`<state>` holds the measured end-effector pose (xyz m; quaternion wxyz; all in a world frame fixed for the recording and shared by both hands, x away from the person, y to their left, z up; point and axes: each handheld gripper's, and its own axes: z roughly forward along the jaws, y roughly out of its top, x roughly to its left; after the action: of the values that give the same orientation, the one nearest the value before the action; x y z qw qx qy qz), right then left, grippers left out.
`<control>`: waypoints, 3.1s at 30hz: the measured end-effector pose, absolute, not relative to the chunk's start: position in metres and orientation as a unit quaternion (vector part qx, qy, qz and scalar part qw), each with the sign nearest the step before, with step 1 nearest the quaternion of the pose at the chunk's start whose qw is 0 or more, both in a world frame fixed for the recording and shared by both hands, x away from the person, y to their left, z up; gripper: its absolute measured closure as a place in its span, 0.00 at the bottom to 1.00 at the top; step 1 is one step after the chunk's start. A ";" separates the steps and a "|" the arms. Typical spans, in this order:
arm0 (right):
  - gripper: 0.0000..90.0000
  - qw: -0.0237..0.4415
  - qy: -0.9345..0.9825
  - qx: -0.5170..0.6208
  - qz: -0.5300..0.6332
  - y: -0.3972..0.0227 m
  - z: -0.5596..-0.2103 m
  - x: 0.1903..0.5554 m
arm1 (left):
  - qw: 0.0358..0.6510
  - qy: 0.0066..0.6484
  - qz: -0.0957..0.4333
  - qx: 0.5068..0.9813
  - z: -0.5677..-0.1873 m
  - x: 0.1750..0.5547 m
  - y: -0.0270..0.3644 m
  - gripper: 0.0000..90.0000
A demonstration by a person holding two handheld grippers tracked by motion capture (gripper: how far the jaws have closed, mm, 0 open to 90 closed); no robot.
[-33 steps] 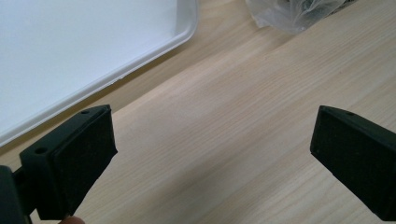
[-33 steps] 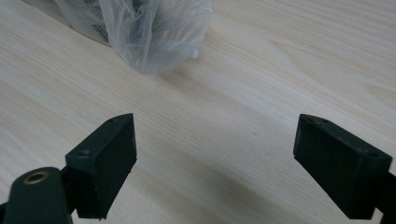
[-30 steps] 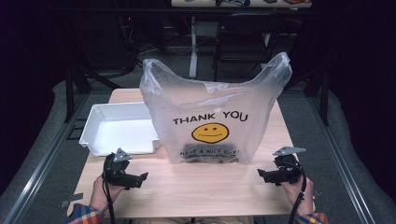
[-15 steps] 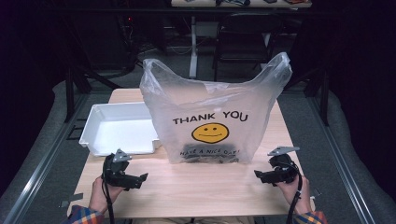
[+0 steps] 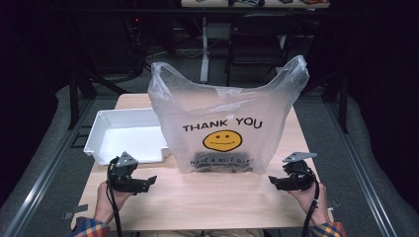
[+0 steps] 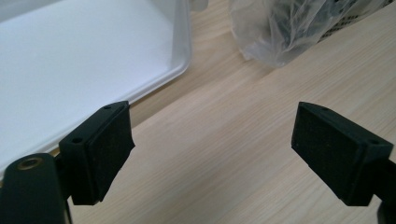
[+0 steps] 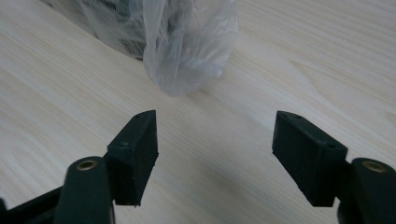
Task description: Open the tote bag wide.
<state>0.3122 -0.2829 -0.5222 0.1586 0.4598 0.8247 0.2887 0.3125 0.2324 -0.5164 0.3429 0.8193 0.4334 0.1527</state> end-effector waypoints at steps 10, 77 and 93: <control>0.50 0.169 0.814 0.447 0.329 -0.282 -0.498 0.315 | 0.373 0.421 0.159 0.812 -0.495 0.319 0.220 0.24; 1.00 0.174 0.822 0.431 0.330 -0.255 -0.481 0.340 | 0.406 0.356 0.085 0.838 -0.508 0.357 0.168 0.99; 1.00 0.162 0.831 0.436 0.305 -0.256 -0.489 0.340 | 0.379 0.360 0.055 0.850 -0.519 0.357 0.169 1.00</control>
<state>0.3400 -0.2564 -0.4893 0.1619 0.4361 0.8311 0.3048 0.3574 0.1695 -0.5186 0.3793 0.8505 0.3603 0.0546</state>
